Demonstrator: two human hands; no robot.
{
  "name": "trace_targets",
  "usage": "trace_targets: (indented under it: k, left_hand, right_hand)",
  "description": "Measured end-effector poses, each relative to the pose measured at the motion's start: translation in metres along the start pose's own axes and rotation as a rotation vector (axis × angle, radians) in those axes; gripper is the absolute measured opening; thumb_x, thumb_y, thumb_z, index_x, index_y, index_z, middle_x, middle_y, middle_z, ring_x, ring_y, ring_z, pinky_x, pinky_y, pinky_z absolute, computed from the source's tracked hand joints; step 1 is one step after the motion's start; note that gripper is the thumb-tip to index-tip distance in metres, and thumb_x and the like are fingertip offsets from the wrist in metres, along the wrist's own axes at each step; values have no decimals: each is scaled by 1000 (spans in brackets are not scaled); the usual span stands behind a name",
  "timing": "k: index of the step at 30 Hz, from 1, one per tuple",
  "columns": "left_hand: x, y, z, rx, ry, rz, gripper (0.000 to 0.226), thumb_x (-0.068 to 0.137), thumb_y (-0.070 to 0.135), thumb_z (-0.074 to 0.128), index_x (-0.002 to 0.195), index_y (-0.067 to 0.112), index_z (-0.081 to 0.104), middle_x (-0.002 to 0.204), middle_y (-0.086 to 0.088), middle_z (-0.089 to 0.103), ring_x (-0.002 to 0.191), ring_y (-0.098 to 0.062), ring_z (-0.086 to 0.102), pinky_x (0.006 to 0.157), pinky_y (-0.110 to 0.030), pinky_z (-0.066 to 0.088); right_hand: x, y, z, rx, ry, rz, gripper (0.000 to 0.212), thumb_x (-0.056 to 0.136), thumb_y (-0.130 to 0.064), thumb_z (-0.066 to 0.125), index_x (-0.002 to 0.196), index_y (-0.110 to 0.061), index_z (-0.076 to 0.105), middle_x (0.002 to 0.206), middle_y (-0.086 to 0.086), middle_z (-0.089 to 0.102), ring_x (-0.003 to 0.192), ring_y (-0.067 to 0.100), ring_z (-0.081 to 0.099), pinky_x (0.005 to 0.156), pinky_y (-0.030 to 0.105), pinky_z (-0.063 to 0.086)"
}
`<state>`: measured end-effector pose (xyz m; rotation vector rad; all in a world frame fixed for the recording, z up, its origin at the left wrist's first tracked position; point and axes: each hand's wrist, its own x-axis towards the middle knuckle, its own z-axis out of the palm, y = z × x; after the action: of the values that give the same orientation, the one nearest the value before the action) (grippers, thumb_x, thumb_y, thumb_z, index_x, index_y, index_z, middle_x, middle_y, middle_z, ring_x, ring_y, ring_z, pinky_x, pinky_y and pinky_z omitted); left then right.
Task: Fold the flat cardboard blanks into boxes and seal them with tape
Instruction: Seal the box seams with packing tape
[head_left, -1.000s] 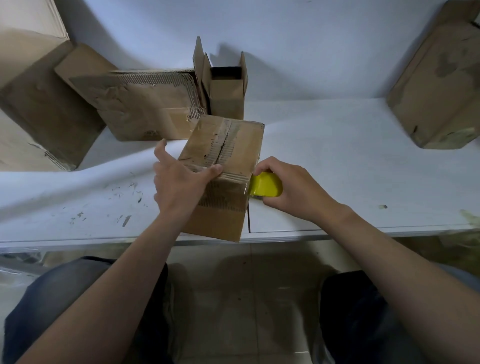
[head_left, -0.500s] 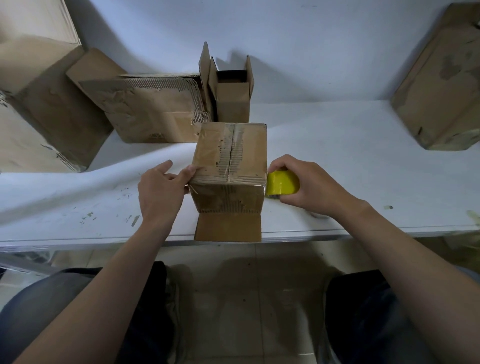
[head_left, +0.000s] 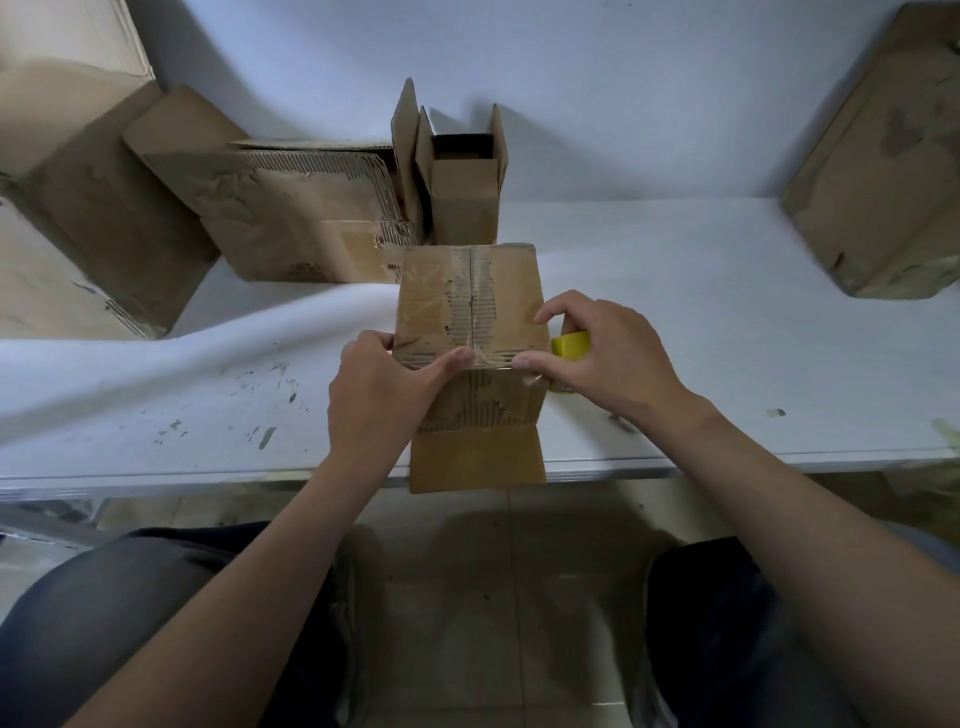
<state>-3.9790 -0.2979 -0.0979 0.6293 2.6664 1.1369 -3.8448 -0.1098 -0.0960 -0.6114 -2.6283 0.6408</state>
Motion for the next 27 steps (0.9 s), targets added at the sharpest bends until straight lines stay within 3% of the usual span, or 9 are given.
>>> trace_targets:
  k: [4,6,10,15,18,20,24,27]
  left_hand:
    - [0,0,4,66,29,12,95,45,91,66,108,21,49,105,1,58,93,-17,63,73,-36,60]
    - [0,-1,4,34,24,11,90,47,85,71,107,22,48,106,1,58,94,-16,62,72,-30,58]
    - [3,-5,2,27,22,43,74,58,67,84,108,22,51,101,8,58,88,-10,57,59,-14,34]
    - [5,-20,-8,-58,14,123,61,74,49,82,125,19,69,109,5,74,84,-6,63,75,-17,48]
    - [4,-26,-16,-143,-12,150,50,81,35,81,128,29,67,97,17,72,79,4,65,76,-9,47]
    - [0,-30,-15,-193,17,123,42,82,31,81,121,33,66,91,23,68,78,8,65,71,-3,46]
    - [-15,-38,-4,-295,159,27,14,85,26,79,90,18,69,85,13,70,80,1,67,74,-12,55]
    - [-21,-36,2,-305,227,29,12,87,24,78,86,16,70,83,13,70,82,-5,68,76,-17,53]
  right_hand:
    - [3,-3,0,-40,7,-6,54,75,-69,72,116,-37,60,97,-9,64,83,14,60,73,25,53]
    - [4,-4,-2,-39,-10,-14,55,74,-68,74,118,-37,60,98,-10,63,83,14,59,72,23,52]
    - [4,-1,-4,-29,-67,-24,57,74,-62,79,122,-39,58,98,-13,60,82,13,58,71,20,47]
    - [3,7,-14,9,-165,-45,55,79,-45,83,126,-39,55,98,-13,55,81,11,56,68,14,39]
    - [3,8,-16,9,-191,-47,55,81,-40,83,128,-37,54,100,-11,56,81,9,56,68,13,40]
    - [3,9,-15,6,-189,-43,54,81,-39,83,127,-36,54,101,-11,57,83,13,57,68,14,42]
    - [2,9,-14,2,-164,-40,54,81,-41,83,126,-37,55,101,-12,57,86,14,58,69,14,43]
    - [1,8,-13,-20,-148,-44,53,81,-42,82,126,-37,55,100,-13,56,86,14,58,71,18,45]
